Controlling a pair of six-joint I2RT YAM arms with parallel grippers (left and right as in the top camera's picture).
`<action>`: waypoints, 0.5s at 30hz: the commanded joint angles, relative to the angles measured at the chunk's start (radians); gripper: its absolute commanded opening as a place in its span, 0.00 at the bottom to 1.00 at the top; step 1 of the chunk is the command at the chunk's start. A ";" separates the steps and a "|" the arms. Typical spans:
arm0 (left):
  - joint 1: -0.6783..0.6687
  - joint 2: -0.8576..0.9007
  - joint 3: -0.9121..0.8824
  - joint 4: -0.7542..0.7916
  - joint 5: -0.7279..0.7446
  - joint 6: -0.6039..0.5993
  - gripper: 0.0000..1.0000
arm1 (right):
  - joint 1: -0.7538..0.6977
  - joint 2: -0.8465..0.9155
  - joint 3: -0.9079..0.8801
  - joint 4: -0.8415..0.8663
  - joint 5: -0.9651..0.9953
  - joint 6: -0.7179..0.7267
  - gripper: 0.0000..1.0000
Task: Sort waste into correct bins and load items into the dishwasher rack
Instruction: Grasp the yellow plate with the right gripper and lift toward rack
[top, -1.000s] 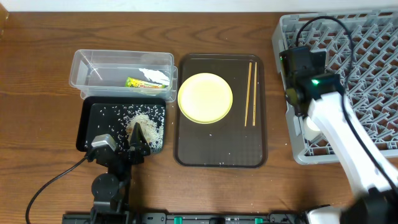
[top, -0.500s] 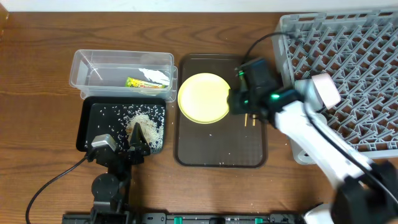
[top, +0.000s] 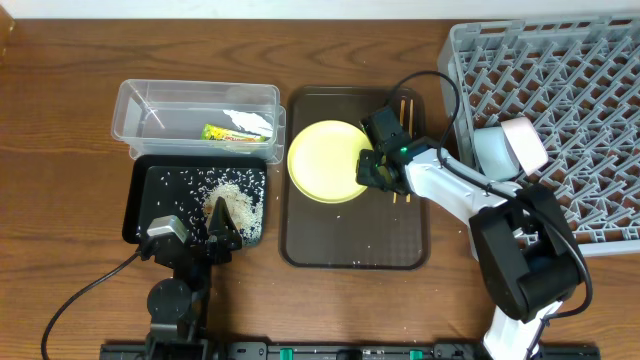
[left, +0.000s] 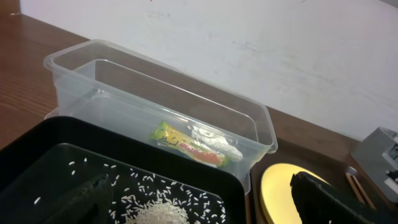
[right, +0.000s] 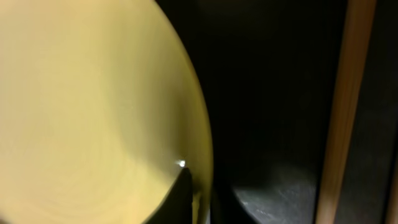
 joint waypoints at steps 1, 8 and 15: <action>0.007 -0.006 -0.032 -0.016 -0.002 -0.009 0.94 | 0.000 -0.032 -0.004 -0.025 0.016 -0.020 0.01; 0.007 -0.006 -0.032 -0.016 -0.002 -0.009 0.94 | -0.066 -0.330 -0.003 -0.062 0.134 -0.214 0.01; 0.007 -0.006 -0.032 -0.016 -0.002 -0.009 0.94 | -0.164 -0.647 -0.003 -0.128 0.603 -0.388 0.01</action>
